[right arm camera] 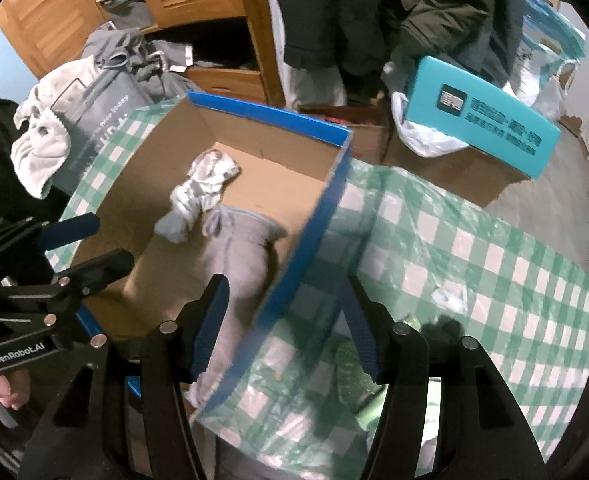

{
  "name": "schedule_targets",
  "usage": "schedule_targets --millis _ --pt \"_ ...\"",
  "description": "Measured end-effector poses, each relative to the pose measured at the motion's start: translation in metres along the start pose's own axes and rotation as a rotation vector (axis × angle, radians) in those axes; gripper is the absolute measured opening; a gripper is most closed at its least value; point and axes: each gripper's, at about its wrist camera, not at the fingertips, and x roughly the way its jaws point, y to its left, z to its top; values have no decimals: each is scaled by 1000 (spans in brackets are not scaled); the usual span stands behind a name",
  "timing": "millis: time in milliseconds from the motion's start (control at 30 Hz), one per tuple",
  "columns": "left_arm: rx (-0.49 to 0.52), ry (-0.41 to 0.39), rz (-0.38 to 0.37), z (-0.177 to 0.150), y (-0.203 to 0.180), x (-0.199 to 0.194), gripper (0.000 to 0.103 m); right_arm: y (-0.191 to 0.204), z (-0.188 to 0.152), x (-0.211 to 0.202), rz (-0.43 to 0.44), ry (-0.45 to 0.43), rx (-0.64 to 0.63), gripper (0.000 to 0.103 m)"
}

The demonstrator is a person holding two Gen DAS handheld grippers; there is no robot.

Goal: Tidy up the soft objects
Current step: 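Move both tools back over the remaining items on the table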

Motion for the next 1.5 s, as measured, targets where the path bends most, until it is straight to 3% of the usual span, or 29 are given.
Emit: schedule_targets --millis 1000,1500 --pt "214 102 -117 -9 -133 42 63 -123 -82 -24 -63 18 191 59" --pt "242 190 -163 -31 -167 73 63 -148 -126 -22 -69 57 247 59"
